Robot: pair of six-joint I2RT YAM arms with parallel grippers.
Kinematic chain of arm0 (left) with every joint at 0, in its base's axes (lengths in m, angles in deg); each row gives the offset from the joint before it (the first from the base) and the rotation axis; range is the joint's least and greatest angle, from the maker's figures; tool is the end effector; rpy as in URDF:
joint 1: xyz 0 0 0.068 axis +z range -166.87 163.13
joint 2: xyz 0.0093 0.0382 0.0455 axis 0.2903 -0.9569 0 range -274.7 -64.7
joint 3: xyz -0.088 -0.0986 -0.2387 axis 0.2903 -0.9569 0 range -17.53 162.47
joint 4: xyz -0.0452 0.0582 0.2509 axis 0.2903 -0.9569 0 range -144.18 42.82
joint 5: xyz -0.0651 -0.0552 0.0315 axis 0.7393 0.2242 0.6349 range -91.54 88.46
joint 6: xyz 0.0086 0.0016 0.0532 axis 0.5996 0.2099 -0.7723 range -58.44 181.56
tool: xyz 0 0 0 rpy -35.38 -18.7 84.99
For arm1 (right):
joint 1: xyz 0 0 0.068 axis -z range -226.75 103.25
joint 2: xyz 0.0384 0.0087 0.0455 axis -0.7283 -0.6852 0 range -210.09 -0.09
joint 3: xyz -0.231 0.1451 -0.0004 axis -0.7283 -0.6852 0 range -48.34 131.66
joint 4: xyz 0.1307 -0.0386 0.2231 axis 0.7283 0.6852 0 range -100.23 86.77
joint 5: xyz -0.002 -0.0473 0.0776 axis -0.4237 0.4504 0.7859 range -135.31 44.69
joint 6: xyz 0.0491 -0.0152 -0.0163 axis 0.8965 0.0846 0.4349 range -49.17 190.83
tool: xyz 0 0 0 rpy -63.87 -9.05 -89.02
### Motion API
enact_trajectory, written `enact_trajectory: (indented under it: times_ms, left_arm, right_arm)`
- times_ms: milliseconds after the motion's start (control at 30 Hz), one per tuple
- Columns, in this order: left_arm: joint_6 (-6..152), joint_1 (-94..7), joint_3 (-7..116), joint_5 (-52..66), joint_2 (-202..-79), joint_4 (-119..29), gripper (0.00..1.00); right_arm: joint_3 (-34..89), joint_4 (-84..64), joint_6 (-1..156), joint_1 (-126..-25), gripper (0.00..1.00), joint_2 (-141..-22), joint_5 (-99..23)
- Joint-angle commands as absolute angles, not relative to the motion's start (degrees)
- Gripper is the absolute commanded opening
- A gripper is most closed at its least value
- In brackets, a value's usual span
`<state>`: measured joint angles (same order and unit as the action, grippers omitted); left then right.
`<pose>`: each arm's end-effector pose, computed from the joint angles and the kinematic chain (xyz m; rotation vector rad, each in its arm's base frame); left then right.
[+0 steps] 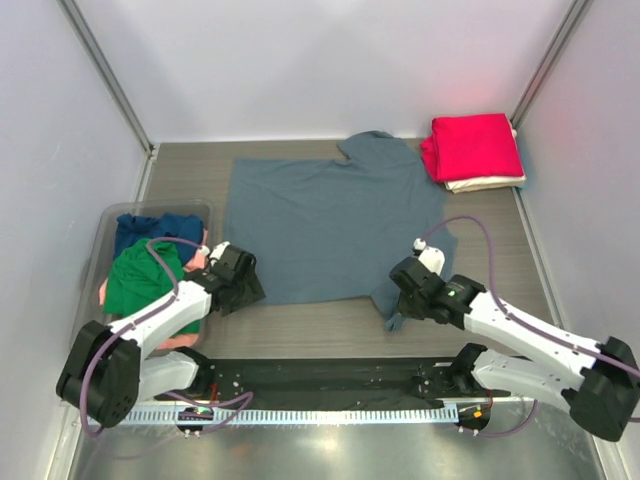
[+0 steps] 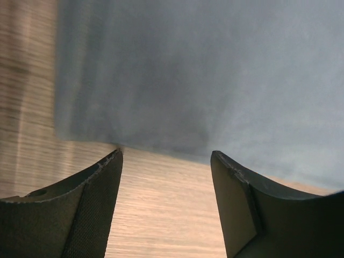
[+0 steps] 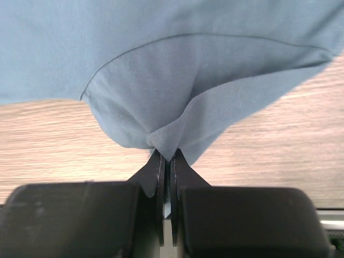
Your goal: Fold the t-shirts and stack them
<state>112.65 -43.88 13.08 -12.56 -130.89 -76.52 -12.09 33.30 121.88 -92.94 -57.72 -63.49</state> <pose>0.1758 -0.0820 0.1626 -0.6150 2.6065 -0.1746 0.1288 0.1182 0.2054 0.2035 2.6079 0.1599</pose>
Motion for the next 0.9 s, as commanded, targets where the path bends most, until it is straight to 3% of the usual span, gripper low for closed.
enact_trajectory:
  times_ms: [0,167,233,333,367,433,667,867]
  left_arm:
    - [117.89,-43.68,11.82,-19.81,-132.99,-81.11,0.70]
    - [119.65,-43.68,14.45,-21.75,-137.73,-81.89,0.72]
    - [120.09,-43.68,14.55,-22.19,-139.93,-81.72,0.68]
    - [120.36,-43.68,14.63,-22.98,-140.98,-81.02,0.39]
    - [120.36,-43.68,14.72,-23.16,-141.42,-80.76,0.16]
    - [120.09,-43.68,15.33,-22.64,-141.86,-81.02,0.00]
    - [115.88,-43.68,23.58,-19.46,-134.42,-90.57,0.00]
    - [110.26,-43.24,37.46,-21.58,-136.23,-97.01,0.00]
  right_arm:
    - [-11.95,37.49,127.17,-93.15,0.01,-52.22,-67.72]
    - [-13.01,37.49,128.40,-93.15,0.01,-48.61,-67.90]
    - [-13.18,37.41,128.66,-93.15,0.01,-47.64,-68.25]
    - [-13.01,37.49,128.84,-93.15,0.01,-46.76,-68.78]
    - [-12.92,37.49,129.02,-93.15,0.01,-46.67,-68.87]
    - [-13.10,37.49,129.11,-93.24,0.01,-46.50,-68.78]
    - [-9.42,38.46,128.23,-92.89,0.01,-48.25,-71.23]
    - [-0.89,34.96,118.32,-84.12,0.01,-57.02,-67.93]
